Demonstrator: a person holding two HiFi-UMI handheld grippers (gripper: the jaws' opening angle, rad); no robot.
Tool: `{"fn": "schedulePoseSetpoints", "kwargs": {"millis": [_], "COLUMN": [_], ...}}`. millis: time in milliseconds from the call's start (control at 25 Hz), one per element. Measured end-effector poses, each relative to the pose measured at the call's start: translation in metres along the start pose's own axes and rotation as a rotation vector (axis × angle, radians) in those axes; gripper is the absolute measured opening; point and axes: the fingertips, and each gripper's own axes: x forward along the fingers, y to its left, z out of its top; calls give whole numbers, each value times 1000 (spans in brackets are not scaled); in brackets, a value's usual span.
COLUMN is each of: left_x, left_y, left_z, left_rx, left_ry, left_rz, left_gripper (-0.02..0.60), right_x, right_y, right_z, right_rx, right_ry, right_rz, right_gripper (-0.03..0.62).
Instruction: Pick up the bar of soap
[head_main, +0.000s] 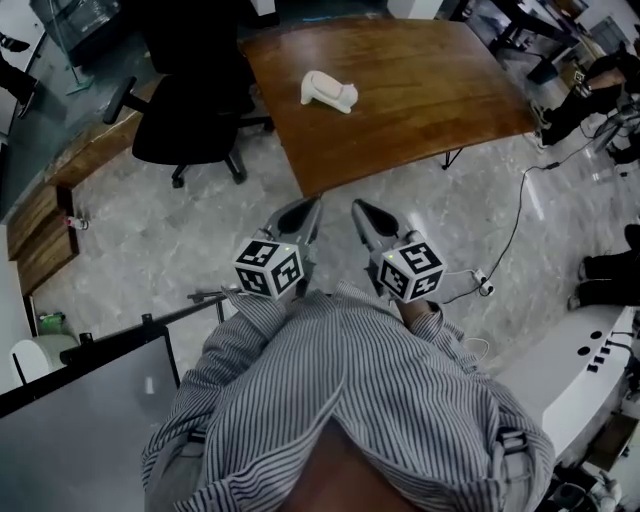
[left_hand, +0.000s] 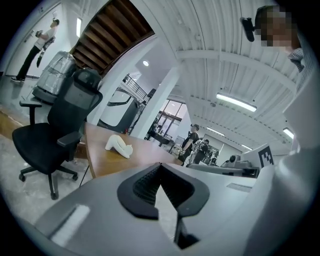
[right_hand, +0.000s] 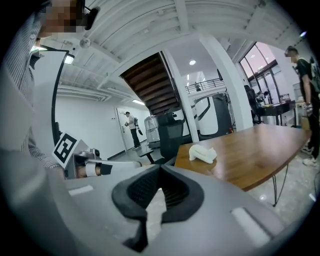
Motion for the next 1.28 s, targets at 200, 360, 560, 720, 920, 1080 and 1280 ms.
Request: {"fn": "schedulePoseSetpoints", "kwargs": {"millis": [200, 360, 560, 720, 920, 1080, 1280], "left_x": [51, 93, 133, 150, 164, 175, 190], "left_y": [45, 85, 126, 143, 157, 167, 170], "left_z": [30, 57, 86, 96, 96, 95, 89], "left_rx": [-3, 23, 44, 34, -11, -59, -82], "left_ry": [39, 89, 119, 133, 139, 139, 137], "left_rz": [-25, -38, -66, -67, -56, -37, -7], "left_gripper": [5, 5, 5, 5, 5, 5, 5], "right_x": [63, 115, 168, 194, 219, 242, 266], "right_y": [-37, -60, -87, -99, -115, -134, -160], "right_z": [32, 57, 81, 87, 84, 85, 89], "right_rx": [21, -9, -6, -13, -79, -191, -320], "right_ry": [-2, 21, 28, 54, 125, 194, 253], "right_rz": [-7, 2, -9, -9, 20, 64, 121], "right_gripper": [2, 2, 2, 2, 3, 5, 5]}}
